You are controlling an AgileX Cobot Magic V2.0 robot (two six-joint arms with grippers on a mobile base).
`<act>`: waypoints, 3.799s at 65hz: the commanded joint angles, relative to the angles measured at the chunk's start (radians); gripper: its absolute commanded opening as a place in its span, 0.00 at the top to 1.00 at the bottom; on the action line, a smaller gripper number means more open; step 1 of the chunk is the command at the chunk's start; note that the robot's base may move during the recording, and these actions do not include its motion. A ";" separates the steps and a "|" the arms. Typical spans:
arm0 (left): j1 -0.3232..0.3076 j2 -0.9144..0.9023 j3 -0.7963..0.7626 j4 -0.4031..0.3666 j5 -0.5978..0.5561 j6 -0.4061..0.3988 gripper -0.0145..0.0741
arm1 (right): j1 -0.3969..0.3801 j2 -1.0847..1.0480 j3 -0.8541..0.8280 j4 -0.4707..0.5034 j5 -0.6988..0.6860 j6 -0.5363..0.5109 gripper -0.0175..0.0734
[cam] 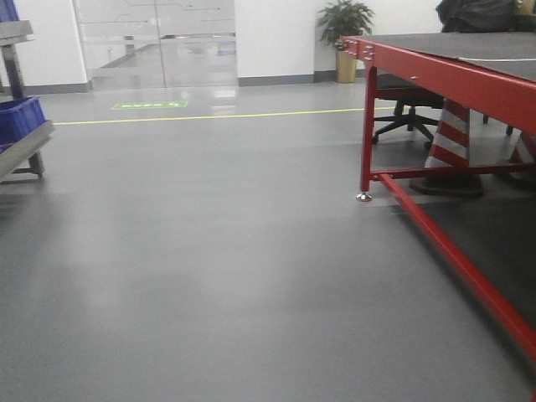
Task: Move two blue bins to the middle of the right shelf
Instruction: 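Drive the base across the floor holding the light-blue bin in both grippers, then turn the base and drive up to the shelf of dark-blue bins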
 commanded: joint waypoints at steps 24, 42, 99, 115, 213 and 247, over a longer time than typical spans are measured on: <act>-0.006 -0.020 -0.017 -0.067 -0.046 0.026 0.96 | -0.001 -0.016 -0.019 0.014 -0.115 0.002 0.98; -0.006 -0.020 -0.017 -0.067 -0.046 0.026 0.96 | -0.001 -0.016 -0.019 0.014 -0.115 0.002 0.98; -0.006 -0.020 -0.017 -0.067 -0.046 0.026 0.96 | -0.001 -0.016 -0.019 0.014 -0.117 0.002 0.98; -0.006 -0.020 -0.017 -0.067 -0.046 0.026 0.96 | -0.001 -0.016 -0.019 0.014 -0.119 0.002 0.98; -0.006 -0.020 -0.017 -0.064 -0.046 0.026 0.96 | -0.001 -0.016 -0.019 0.014 -0.119 0.002 0.98; -0.006 -0.020 -0.017 -0.064 -0.046 0.026 0.96 | -0.001 -0.016 -0.019 0.014 -0.119 0.002 0.98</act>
